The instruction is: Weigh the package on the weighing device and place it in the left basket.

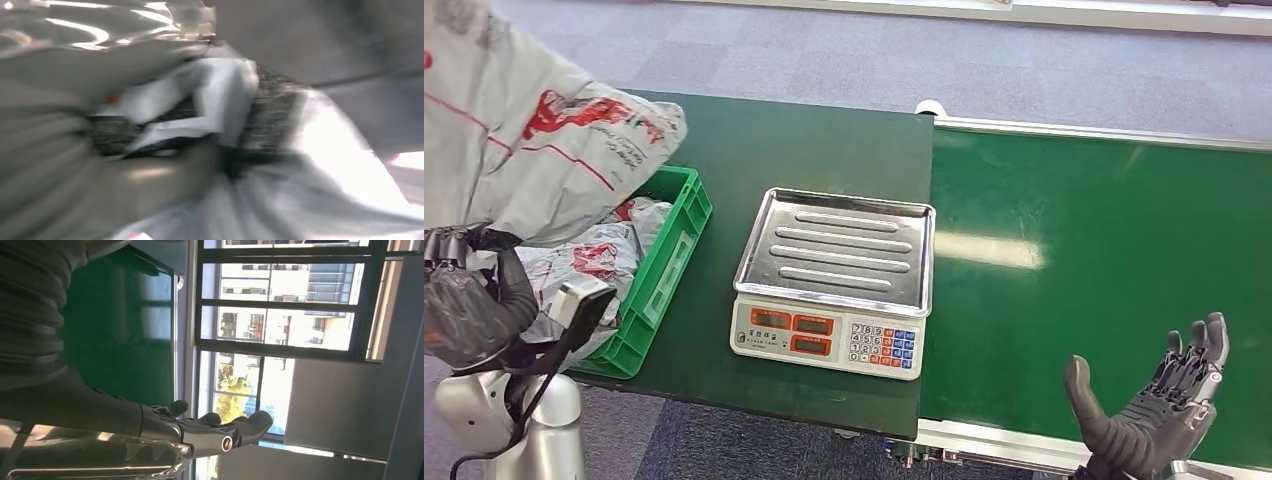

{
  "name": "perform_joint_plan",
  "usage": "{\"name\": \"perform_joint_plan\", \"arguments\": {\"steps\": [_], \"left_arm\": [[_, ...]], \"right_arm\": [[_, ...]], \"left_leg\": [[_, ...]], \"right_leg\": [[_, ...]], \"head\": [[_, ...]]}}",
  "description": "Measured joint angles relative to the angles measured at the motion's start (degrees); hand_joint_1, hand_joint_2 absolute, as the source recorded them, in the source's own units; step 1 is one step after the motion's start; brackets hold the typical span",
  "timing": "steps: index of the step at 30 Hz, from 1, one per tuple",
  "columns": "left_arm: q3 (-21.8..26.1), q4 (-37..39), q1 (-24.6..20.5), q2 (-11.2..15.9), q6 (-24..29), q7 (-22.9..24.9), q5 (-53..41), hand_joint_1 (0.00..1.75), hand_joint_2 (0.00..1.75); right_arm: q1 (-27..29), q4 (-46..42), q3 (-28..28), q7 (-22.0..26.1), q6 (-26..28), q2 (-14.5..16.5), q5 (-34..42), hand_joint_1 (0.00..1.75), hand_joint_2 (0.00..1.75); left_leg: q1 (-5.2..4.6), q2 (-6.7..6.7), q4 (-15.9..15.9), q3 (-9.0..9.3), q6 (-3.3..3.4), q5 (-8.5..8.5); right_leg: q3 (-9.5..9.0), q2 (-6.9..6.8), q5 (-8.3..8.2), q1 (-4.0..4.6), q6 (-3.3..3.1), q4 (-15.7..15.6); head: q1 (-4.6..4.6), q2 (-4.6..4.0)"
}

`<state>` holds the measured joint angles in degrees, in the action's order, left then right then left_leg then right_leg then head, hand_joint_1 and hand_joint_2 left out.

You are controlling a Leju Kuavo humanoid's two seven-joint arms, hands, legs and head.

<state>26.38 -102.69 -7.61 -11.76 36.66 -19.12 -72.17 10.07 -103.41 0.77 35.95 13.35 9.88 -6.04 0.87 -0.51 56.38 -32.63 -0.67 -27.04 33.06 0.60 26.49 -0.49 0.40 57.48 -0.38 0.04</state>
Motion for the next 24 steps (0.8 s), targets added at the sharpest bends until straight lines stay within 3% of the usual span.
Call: {"name": "perform_joint_plan", "arguments": {"steps": [2,5,7,9,10,13,14,20,24], "left_arm": [[-1.1,2.8,0.9,2.3,-2.8,9.6,-1.4,1.75,1.75],[-2.6,6.8,1.7,5.4,-13.2,19.4,-3.3,1.46,1.75],[-3.4,10.2,1.8,7.1,-17.7,20.2,-2.1,1.3,1.75],[-4.7,12.9,1.7,8.1,-17.2,17.6,0.2,1.25,1.75],[-5.6,13.8,1.6,8.4,-16.6,16.7,0.8,1.1,1.75],[-8.1,15.1,1.4,8.9,-16.5,16.7,0.8,0.17,1.75],[-8.8,15.3,1.4,9.1,-16.6,17.0,0.8,0.01,1.75],[-11.2,16.2,1.5,10.1,-14.9,17.2,0.8,0.0,1.75],[-13.1,16.3,1.6,10.5,-8.9,12.4,2.3,0.0,1.75]], "right_arm": [[0.0,-0.2,0.3,-0.3,-0.7,0.5,-0.7,0.0,1.75],[-0.2,-0.6,1.0,-1.2,-1.9,1.3,-1.7,0.0,1.75],[-0.1,-0.7,1.3,-2.9,-3.4,1.4,-2.3,0.0,1.75],[0.1,-0.7,1.4,-4.6,-5.2,1.5,-3.0,0.0,1.75],[0.2,-0.6,1.4,-5.0,-5.8,1.5,-3.4,0.0,1.75],[0.2,-0.3,1.4,-5.2,-6.2,1.5,-4.0,0.0,1.75],[0.2,-0.2,1.4,-5.2,-6.2,1.5,-4.0,0.0,1.75],[0.1,0.2,1.3,-5.6,-6.7,1.5,-4.8,0.0,1.75],[0.1,0.6,1.3,-5.5,-6.7,1.4,-4.9,0.0,1.75]], "left_leg": [[0.01,0.01,0.0,0.0,0.0,0.0],[0.03,-0.05,0.0,0.01,0.0,0.0],[0.02,-0.02,0.0,0.01,0.0,0.01],[-0.01,-0.04,0.0,0.01,0.0,0.01],[-0.03,-0.07,0.0,0.01,0.0,0.01],[-0.07,-0.11,0.0,0.01,0.01,0.01],[-0.08,-0.1,0.0,0.01,0.01,0.01],[-0.06,-0.1,0.0,0.02,0.01,0.01],[-0.05,-0.11,0.0,0.01,0.01,0.01]], "right_leg": [[0.01,-0.01,0.01,0.02,-0.01,0.0],[-0.02,-0.04,0.02,0.03,-0.02,0.0],[-0.01,-0.03,0.02,0.02,-0.02,0.0],[-0.02,-0.06,0.02,0.0,-0.01,0.0],[-0.05,-0.09,0.02,-0.02,-0.01,0.0],[-0.09,-0.14,0.02,-0.05,0.0,0.0],[-0.09,-0.13,0.01,-0.05,0.0,0.0],[-0.08,-0.13,0.01,-0.04,0.0,0.0],[-0.08,-0.13,0.02,-0.03,0.0,0.0]], "head": [[-0.01,0.0],[-0.01,0.0],[-0.01,0.0],[-0.01,0.0],[0.01,0.0],[0.02,0.0],[0.01,0.0],[-0.01,0.0],[0.0,0.0]]}}
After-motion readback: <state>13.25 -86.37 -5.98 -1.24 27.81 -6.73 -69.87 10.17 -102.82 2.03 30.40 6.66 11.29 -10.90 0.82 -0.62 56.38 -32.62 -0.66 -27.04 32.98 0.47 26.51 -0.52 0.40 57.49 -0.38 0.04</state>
